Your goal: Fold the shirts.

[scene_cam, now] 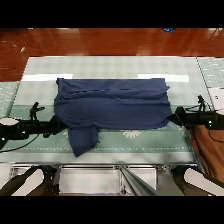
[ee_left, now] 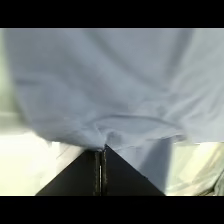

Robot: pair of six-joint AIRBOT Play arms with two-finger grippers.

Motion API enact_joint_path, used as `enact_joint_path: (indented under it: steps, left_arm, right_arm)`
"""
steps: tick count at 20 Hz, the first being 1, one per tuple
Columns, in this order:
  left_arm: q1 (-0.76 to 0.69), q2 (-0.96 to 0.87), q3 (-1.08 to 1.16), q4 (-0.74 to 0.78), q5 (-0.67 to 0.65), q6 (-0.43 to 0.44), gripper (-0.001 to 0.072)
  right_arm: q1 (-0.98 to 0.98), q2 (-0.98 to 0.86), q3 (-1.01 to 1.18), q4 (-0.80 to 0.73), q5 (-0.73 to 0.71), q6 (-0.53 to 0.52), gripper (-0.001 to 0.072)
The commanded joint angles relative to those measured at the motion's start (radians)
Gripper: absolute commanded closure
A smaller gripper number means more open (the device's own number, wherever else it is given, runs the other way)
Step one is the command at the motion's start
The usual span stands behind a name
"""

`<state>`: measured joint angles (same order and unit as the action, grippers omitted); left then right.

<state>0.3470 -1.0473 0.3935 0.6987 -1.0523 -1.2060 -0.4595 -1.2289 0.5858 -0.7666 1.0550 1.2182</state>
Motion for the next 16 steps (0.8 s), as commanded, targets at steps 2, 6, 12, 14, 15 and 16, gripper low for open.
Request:
enact_joint_path:
  steps: [2, 6, 12, 14, 15, 16]
  left_arm:
    - [0.035, -0.002, 0.177, -0.026, -0.086, 0.001, 0.069]
    - [0.014, -0.101, 0.388, -0.027, -0.075, -0.022, 0.069]
    - [-0.111, -0.475, 0.79, -0.026, -0.076, -0.101, 0.069]
    - [-0.137, -0.599, 0.932, -0.026, -0.091, -0.143, 0.069]
    - [-0.142, -0.653, 1.001, -0.026, -0.099, -0.168, 0.069]
    - [-0.142, -0.708, 1.075, -0.026, -0.111, -0.2, 0.069]
  right_arm:
    - [0.037, 0.007, 0.141, -0.005, 0.069, -0.018, 0.0687]
    - [0.048, -0.042, 0.264, 0.039, 0.058, -0.008, 0.0687]
    - [0.123, -0.24, 0.483, 0.134, -0.027, -0.008, 0.0687]
    - [0.142, -0.316, 0.566, 0.137, -0.027, -0.004, 0.0687]
    - [0.148, -0.352, 0.607, 0.137, -0.028, 0.005, 0.0687]
    - [0.151, -0.386, 0.642, 0.136, -0.028, 0.018, 0.0687]
